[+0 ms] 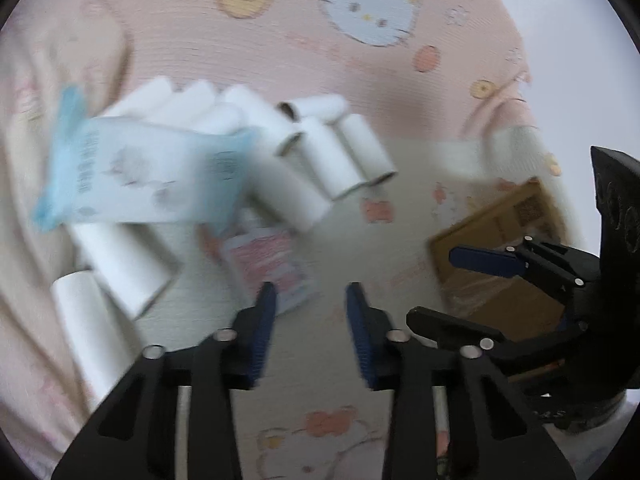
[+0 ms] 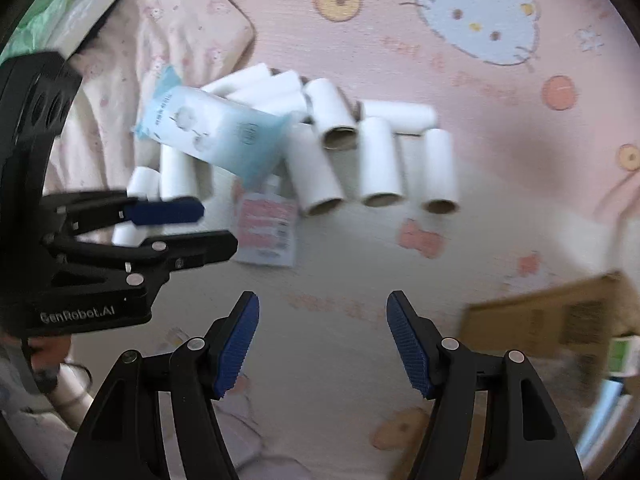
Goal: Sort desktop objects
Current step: 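Move both grippers back toward the white tube pile, then close both grippers on another white cardboard tube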
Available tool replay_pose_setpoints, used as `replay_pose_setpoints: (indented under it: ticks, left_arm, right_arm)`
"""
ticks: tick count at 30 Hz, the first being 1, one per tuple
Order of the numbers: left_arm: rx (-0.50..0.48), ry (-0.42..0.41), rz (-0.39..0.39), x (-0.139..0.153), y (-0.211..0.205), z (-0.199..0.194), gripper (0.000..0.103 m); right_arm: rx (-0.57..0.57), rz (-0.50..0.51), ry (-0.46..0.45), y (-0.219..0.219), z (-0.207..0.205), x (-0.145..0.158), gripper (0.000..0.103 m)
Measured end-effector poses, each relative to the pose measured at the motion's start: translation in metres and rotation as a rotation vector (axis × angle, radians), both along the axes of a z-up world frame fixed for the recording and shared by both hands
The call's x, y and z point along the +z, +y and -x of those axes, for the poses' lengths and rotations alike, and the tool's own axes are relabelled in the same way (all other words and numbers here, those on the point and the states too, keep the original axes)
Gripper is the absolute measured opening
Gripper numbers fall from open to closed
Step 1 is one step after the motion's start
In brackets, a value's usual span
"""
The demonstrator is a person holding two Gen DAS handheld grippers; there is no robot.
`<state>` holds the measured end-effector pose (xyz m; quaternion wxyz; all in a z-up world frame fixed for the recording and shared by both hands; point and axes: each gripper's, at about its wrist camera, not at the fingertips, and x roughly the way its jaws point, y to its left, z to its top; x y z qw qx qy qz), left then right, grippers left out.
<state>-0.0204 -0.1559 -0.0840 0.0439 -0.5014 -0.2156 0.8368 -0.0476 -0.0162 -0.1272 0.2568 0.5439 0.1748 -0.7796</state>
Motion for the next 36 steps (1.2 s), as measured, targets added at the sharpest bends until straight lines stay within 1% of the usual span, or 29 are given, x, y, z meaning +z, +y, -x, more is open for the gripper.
replay_pose_setpoints:
  ticks: [2, 3, 4, 5, 7, 8, 10, 13, 15, 16, 17, 18, 20, 21, 23, 25, 27, 28, 29, 32, 35, 36]
  left_arm:
    - [0.05, 0.006, 0.053, -0.001, -0.006, -0.012, 0.031]
    - [0.066, 0.005, 0.055, -0.002, -0.009, -0.018, 0.031]
    - [0.083, 0.0, 0.051, -0.003, -0.013, -0.024, 0.028]
    - [0.102, -0.008, 0.044, -0.005, -0.018, -0.03, 0.028]
    - [0.135, -0.027, 0.024, -0.009, -0.028, -0.042, 0.028]
    - [0.152, -0.034, 0.022, -0.01, -0.034, -0.048, 0.028]
    - [0.196, -0.048, 0.033, -0.012, -0.045, -0.061, 0.028]
    - [0.249, -0.06, 0.022, -0.014, -0.059, -0.076, 0.028]
    - [0.294, -0.057, 0.017, -0.014, -0.068, -0.088, 0.034]
    - [0.31, -0.064, 0.018, -0.015, -0.072, -0.09, 0.05]
    - [0.332, -0.074, 0.024, -0.018, -0.076, -0.092, 0.063]
    - [0.344, -0.075, 0.03, -0.019, -0.079, -0.093, 0.064]
    - [0.371, -0.094, 0.04, -0.024, -0.084, -0.094, 0.064]
    - [0.375, -0.105, 0.029, -0.027, -0.086, -0.092, 0.064]
    - [0.376, -0.11, -0.015, -0.032, -0.088, -0.088, 0.064]
    - [0.388, -0.128, -0.031, -0.038, -0.088, -0.084, 0.064]
    - [0.402, -0.174, -0.035, -0.046, -0.088, -0.079, 0.063]
    - [0.416, -0.196, -0.031, -0.05, -0.089, -0.077, 0.053]
    - [0.436, -0.212, -0.026, -0.054, -0.09, -0.077, 0.04]
    - [0.481, -0.207, -0.107, -0.061, -0.096, -0.081, 0.04]
    - [0.499, -0.215, -0.213, -0.068, -0.094, -0.088, 0.04]
    - [0.502, -0.211, -0.223, -0.069, -0.092, -0.09, 0.04]
  right_arm:
    - [0.029, 0.084, 0.002, -0.009, -0.005, -0.007, 0.064]
    - [0.051, 0.119, 0.005, -0.015, -0.009, -0.009, 0.064]
    - [0.075, 0.14, 0.009, -0.02, -0.013, -0.012, 0.064]
    - [0.098, 0.15, 0.024, -0.027, -0.017, -0.014, 0.064]
    - [0.159, 0.149, 0.091, -0.041, -0.029, -0.015, 0.064]
    - [0.198, 0.154, 0.127, -0.047, -0.035, -0.016, 0.064]
    - [0.248, 0.16, 0.16, -0.056, -0.043, -0.018, 0.064]
    - [0.268, 0.172, 0.145, -0.066, -0.049, -0.027, 0.064]
    - [0.264, 0.202, 0.119, -0.07, -0.051, -0.033, 0.064]
    - [0.264, 0.218, 0.104, -0.072, -0.052, -0.037, 0.064]
    - [0.262, 0.237, 0.089, -0.073, -0.053, -0.041, 0.064]
    - [0.264, 0.242, 0.084, -0.073, -0.055, -0.042, 0.064]
    - [0.259, 0.251, 0.107, -0.077, -0.06, -0.043, 0.064]
    - [0.247, 0.254, 0.129, -0.079, -0.063, -0.043, 0.064]
    - [0.232, 0.271, 0.142, -0.079, -0.066, -0.043, 0.064]
    - [0.219, 0.307, 0.122, -0.079, -0.067, -0.044, 0.064]
    - [0.216, 0.336, 0.102, -0.081, -0.068, -0.044, 0.064]
    - [0.214, 0.342, 0.102, -0.081, -0.069, -0.045, 0.064]
    - [0.212, 0.344, 0.105, -0.081, -0.07, -0.046, 0.064]
    - [0.213, 0.345, 0.096, -0.08, -0.074, -0.051, 0.065]
    - [0.212, 0.348, 0.069, -0.08, -0.077, -0.057, 0.065]
    - [0.213, 0.354, 0.061, -0.08, -0.078, -0.059, 0.065]
